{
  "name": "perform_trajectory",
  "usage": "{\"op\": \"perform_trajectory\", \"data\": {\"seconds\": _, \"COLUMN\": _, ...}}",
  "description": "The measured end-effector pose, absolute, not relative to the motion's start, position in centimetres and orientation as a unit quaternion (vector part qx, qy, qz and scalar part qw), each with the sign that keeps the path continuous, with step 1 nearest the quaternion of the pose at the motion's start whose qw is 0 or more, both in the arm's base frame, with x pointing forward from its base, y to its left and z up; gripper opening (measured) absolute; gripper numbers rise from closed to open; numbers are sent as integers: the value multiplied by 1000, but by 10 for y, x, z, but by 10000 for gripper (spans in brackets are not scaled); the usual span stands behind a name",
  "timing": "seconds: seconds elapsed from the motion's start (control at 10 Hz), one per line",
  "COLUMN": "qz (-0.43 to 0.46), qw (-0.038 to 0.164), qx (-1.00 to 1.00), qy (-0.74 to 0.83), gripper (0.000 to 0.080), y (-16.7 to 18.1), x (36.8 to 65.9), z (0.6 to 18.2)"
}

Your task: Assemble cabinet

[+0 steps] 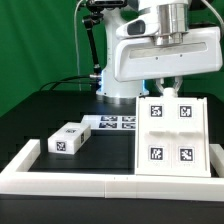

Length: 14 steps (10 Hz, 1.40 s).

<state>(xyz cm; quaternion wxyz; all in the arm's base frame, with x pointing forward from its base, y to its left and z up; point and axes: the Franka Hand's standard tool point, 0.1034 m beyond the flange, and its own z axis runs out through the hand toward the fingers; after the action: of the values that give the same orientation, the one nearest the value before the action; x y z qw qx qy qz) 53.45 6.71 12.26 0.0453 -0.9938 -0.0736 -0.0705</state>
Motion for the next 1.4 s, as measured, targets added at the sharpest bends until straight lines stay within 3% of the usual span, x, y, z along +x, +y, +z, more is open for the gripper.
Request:
{"op": "perform_trajectory", "data": {"seconds": 0.5, "qz": -61, "qw": 49, "qx": -994, "qy": -73, "gripper": 2, "y": 69, "x": 559, "z": 146}}
{"op": "perform_trajectory", "data": {"seconds": 1.0, "qz": -59, "qw": 49, "qx": -994, "qy": -76, "gripper": 2, "y": 71, "x": 558, "z": 145}}
{"op": "perform_trajectory", "data": {"seconds": 1.1, "qz": -59, "qw": 49, "qx": -994, "qy": -76, "gripper": 95, "y": 71, "x": 558, "z": 145}}
{"op": "perform_trajectory", "data": {"seconds": 1.2, "qz": -62, "qw": 48, "qx": -994, "qy": -77, "gripper": 280, "y": 67, "x": 554, "z": 141}}
{"op": "perform_trajectory", "data": {"seconds": 1.3, "qz": -57, "qw": 44, "qx": -995, "qy": -75, "gripper": 280, "y": 55, "x": 537, "z": 128}}
{"op": "perform_trajectory", "data": {"seconds": 1.4, "qz": -54, "qw": 39, "qx": -994, "qy": -88, "gripper": 415, "y": 42, "x": 522, "z": 120}}
